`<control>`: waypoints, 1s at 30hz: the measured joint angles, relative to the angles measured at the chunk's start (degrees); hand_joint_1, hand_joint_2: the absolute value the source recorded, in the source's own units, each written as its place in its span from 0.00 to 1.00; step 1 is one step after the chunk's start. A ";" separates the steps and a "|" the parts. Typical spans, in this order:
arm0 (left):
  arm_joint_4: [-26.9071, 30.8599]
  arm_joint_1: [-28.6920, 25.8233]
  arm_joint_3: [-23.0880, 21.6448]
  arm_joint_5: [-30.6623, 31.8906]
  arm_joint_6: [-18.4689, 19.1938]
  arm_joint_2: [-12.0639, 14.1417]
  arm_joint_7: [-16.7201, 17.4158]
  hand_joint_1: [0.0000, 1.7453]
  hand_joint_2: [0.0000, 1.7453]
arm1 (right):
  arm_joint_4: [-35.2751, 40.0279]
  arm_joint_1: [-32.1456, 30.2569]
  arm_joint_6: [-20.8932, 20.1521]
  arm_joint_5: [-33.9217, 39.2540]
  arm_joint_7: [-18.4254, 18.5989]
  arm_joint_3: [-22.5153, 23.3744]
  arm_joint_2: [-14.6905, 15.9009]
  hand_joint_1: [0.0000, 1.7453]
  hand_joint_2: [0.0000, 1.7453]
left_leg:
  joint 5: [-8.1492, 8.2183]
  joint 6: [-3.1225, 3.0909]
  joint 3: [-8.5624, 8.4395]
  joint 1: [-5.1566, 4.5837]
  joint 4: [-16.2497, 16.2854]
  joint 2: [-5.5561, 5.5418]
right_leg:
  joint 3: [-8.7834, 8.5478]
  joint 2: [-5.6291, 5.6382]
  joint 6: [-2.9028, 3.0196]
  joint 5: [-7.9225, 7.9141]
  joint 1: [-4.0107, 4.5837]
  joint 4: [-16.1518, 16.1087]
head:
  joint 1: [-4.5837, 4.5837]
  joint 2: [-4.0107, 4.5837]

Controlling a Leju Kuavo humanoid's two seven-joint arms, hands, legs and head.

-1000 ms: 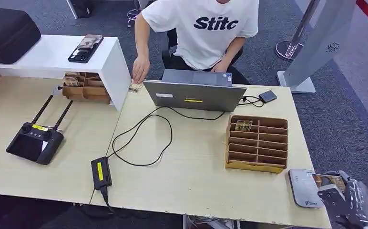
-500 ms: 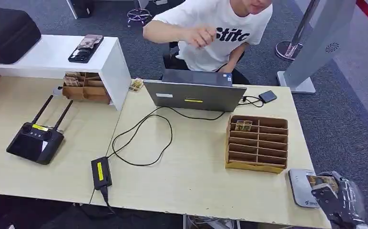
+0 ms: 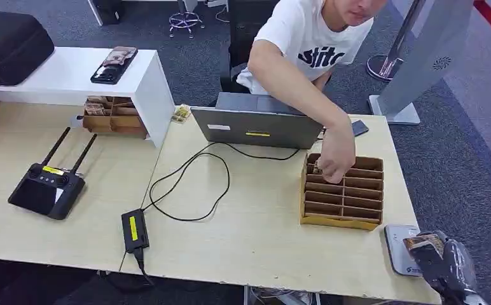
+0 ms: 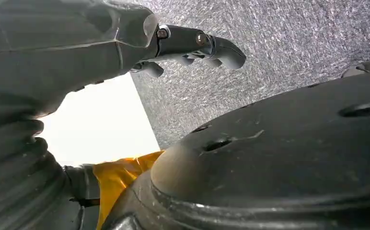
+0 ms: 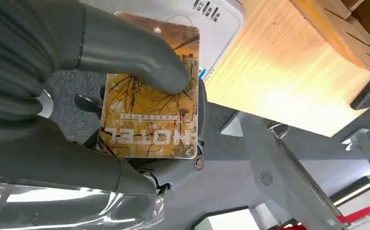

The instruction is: Pass the card to the sensor for recognition and then transmit it.

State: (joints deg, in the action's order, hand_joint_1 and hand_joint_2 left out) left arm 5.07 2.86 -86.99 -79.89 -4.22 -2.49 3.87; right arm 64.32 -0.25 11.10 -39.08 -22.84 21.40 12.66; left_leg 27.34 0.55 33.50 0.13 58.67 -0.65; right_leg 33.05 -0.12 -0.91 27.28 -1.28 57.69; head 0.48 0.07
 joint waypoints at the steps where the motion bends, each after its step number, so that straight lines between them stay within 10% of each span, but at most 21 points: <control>1: 0.00 0.00 0.00 -0.02 0.00 0.00 -0.02 0.00 1.00 | -0.15 0.07 0.19 0.02 -0.04 0.00 0.00 1.00 1.00 | 0.00 0.00 0.00 0.00 0.00 0.00 | -0.01 0.00 0.00 0.00 0.00 0.00 | -0.02 0.00; 13: 0.00 -0.02 0.00 -0.37 0.00 0.00 0.00 0.00 1.00 | 2.58 -0.45 1.40 0.87 -0.66 -0.22 0.18 1.00 1.00 | 0.00 0.00 -0.02 -0.01 0.01 -0.01 | -0.02 -0.01 0.00 -0.02 -0.01 0.00 | 0.00 0.00; 30: 0.00 -0.06 0.00 -1.20 -0.02 -0.02 -0.11 0.00 1.00 | 25.01 -5.36 3.32 4.22 -0.55 -0.31 1.64 1.00 1.00 | 0.00 0.00 -0.01 0.00 0.01 0.00 | 0.01 0.01 0.01 0.00 -0.01 0.00 | 0.00 0.00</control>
State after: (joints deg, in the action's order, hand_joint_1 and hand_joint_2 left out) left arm 5.07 2.80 -86.99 -81.09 -4.24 -2.51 3.76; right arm 89.33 -5.61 14.43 -34.86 -23.39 21.09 14.29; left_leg 27.34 0.55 33.49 0.12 58.68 -0.65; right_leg 33.06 -0.12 -0.90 27.28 -1.29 57.69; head 0.48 0.07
